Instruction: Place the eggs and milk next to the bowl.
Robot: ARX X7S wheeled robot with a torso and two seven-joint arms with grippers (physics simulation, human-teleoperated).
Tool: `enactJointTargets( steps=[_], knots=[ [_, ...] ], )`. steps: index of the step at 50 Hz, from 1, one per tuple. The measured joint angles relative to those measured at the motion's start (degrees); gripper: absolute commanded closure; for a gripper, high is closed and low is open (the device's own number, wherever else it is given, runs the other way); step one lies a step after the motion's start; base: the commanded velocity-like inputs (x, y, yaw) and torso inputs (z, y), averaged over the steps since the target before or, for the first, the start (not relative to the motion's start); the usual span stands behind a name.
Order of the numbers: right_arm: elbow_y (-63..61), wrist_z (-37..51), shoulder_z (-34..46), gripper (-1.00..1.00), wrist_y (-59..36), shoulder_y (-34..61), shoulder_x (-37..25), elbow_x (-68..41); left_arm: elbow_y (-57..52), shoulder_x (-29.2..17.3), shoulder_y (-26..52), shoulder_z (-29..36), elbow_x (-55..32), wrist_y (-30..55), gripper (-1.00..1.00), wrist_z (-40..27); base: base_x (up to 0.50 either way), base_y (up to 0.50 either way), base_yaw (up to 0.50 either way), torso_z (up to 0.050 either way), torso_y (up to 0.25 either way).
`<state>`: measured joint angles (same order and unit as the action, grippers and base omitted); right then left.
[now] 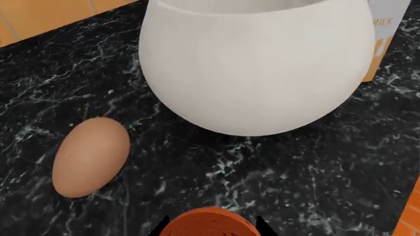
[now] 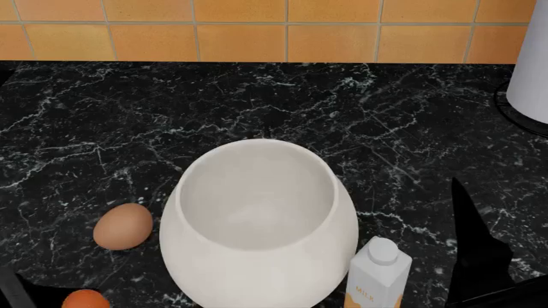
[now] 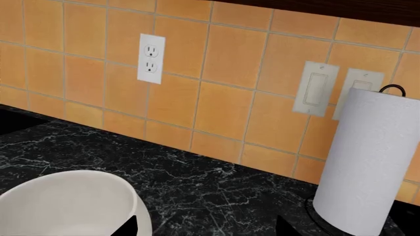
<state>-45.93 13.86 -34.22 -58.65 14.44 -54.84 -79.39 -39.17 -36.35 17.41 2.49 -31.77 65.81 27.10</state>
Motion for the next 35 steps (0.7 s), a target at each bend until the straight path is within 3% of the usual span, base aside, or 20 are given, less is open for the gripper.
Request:
enactJointTargets(
  steps=[10, 35],
  knots=[
    [-0.05, -0.11, -0.12, -1.00, 0.17, -0.35, 0.00, 0.07, 2.02, 0.48, 7.40, 5.87, 0.75, 3.22, 1.00, -1.12, 0.00, 0.00, 0.00, 0.000, 0.000],
    [-0.09, -0.42, -0.47, -1.00, 0.56, -1.34, 0.02, 0.39, 6.17, 1.05, 15.07, 14.43, 2.42, 4.52, 1.00, -1.01, 0.00, 0.00, 0.00, 0.000, 0.000]
  ],
)
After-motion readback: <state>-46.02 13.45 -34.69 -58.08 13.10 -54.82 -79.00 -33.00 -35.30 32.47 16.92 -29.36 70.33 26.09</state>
